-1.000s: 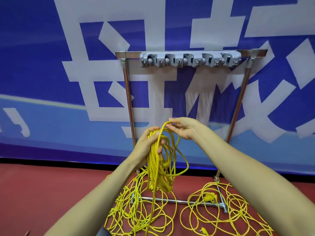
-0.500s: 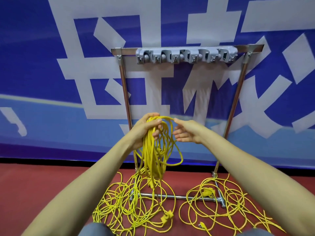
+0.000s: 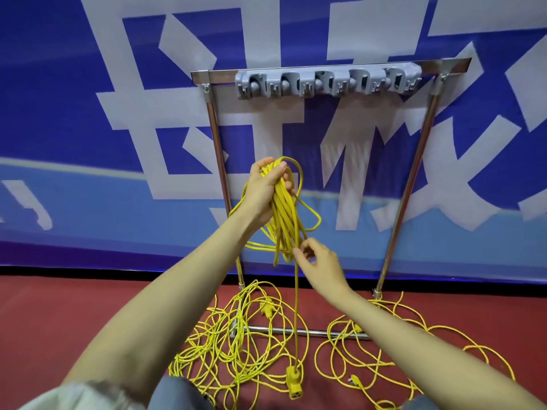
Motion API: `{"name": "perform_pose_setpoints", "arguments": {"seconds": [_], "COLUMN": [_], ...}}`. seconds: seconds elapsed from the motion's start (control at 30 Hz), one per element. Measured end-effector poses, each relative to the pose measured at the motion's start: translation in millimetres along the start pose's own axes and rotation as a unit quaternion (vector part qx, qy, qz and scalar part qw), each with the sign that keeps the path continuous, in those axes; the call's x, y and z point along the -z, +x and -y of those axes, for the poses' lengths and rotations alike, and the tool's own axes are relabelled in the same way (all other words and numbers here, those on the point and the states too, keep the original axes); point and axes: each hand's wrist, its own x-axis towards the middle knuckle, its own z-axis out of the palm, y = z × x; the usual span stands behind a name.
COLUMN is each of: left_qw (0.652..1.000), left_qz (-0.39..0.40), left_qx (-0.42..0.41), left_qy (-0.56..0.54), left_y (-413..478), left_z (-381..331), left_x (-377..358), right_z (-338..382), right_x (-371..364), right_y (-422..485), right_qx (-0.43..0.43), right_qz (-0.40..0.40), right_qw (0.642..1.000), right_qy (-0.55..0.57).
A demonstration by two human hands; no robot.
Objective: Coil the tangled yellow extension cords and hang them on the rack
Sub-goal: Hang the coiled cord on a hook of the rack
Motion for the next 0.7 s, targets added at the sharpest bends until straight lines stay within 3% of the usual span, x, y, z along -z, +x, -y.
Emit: {"name": "perform_pose_setpoints", "arguments": {"seconds": [0.1,0.27,0.47,0.7], "left_qw": [1.0,0.995,0.97,0.923], "left_qz": [0.003,0.083,0.137,0.324], "left_qx": [0.009,0.039,0.152,0.199], "left_qy": [-0.027,-0.03,-0.135,-0.051], "left_y": [6,16,25,18], "left_z": [-6,-20,-56,-61], "left_x": [0,3,10,21], "right_z": [-4,-19,-76,-117], "right_x": [-9,-17,-10,-5], "right_y": [-10,-14,-24,-1], "right_qx": [-0.009,0.004,-0.031,-0.068], "right_qz": [0.027,0.055,0.223,0.315], "right_qw": [1.0,0.998,0.974,0.931], "right_qy": [0.006,-0.044,-0.012,-0.169]}}
